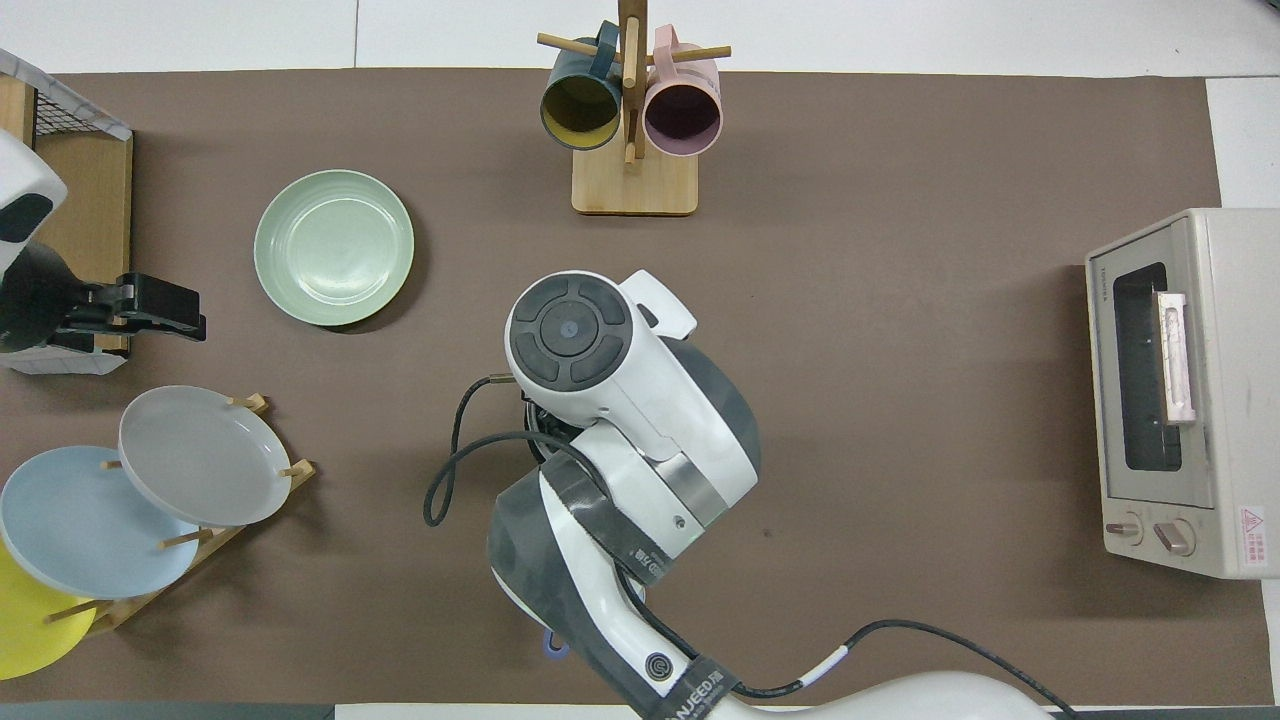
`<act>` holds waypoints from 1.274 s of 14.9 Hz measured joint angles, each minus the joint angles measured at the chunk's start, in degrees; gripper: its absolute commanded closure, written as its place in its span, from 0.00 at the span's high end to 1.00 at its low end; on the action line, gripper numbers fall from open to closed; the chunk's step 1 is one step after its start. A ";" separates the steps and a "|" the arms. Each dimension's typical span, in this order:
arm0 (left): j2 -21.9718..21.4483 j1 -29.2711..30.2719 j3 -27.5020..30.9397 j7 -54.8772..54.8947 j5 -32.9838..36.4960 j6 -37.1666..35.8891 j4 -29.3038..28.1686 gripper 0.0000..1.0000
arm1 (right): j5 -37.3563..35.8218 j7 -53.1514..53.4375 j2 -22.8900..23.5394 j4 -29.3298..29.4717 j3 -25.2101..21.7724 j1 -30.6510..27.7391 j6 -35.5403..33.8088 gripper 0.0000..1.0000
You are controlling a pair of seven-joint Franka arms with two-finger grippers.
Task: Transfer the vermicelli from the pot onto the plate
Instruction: 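Lift the lid with the right gripper while the left gripper reaches the pot, then lower the lid onto the table while the left gripper grasps the vermicelli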
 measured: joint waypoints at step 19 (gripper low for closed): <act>10.99 -33.92 -1.30 -32.27 -2.69 34.62 -20.70 1.00 | -3.20 -46.12 4.08 -3.37 -0.43 -28.41 8.29 0.47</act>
